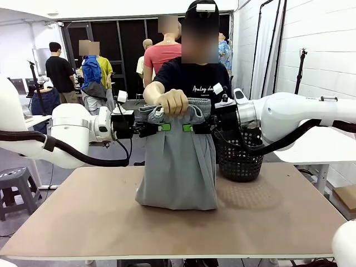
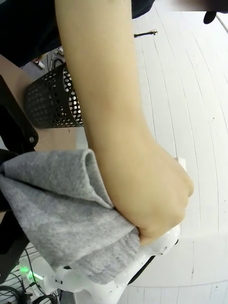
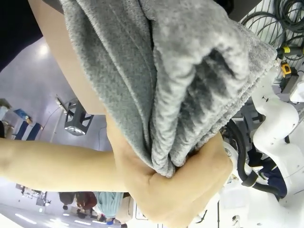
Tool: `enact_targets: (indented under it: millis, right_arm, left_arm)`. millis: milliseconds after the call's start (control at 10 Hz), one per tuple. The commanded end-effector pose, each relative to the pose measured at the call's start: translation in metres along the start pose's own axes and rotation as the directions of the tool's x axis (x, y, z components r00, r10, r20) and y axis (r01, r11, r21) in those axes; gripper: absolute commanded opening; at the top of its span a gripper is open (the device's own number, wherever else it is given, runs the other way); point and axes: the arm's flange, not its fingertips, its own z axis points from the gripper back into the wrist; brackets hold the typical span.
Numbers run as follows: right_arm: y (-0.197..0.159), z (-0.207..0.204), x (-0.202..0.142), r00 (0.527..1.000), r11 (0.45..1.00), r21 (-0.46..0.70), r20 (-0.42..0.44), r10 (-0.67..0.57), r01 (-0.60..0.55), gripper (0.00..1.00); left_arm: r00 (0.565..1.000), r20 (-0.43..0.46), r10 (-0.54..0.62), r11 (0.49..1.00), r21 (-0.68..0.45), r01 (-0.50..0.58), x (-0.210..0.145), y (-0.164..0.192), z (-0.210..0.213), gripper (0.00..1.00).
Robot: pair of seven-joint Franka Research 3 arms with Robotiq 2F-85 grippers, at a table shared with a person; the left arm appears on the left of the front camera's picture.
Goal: Fold the training pants.
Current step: Release the ends of the Training pants and then grab the overlapped ends.
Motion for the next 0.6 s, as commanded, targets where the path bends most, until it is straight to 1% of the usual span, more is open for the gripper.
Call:
enact_targets:
  millis: [0,100,200,300,400,500]
  right_arm:
    - [-0.009,-0.005,0.009,0.999,1.0,0.005,-0.051,-0.013,0.013,0.0]
    - [-0.012,-0.007,0.012,0.999,1.0,-0.01,-0.051,-0.008,0.007,0.0]
    - [-0.016,-0.009,0.017,0.998,1.0,-0.012,-0.067,0.012,-0.013,0.0]
    - [-0.005,-0.001,0.001,1.0,1.0,0.008,-0.023,0.004,-0.004,0.0]
    - [-0.005,-0.001,0.001,1.0,1.0,0.008,-0.023,0.004,-0.004,0.0]
    - [-0.005,-0.001,0.001,1.0,1.0,0.008,-0.023,0.004,-0.004,0.0]
  left_arm:
    - [1.0,-0.027,-0.003,1.0,0.003,0.003,-0.005,0.001,0.002,0.0]
    - [1.0,-0.02,-0.001,1.0,0.004,0.001,-0.005,0.003,0.002,0.0]
    - [0.999,-0.026,-0.027,1.0,-0.004,0.027,-0.005,0.004,0.003,0.0]
    - [0.998,-0.052,0.044,0.999,-0.022,-0.045,-0.005,0.004,0.007,0.0]
    - [1.0,-0.011,0.004,1.0,-0.001,-0.004,-0.004,0.001,0.001,0.0]
    - [1.0,-0.011,0.004,1.0,-0.001,-0.004,-0.004,0.001,0.001,0.0]
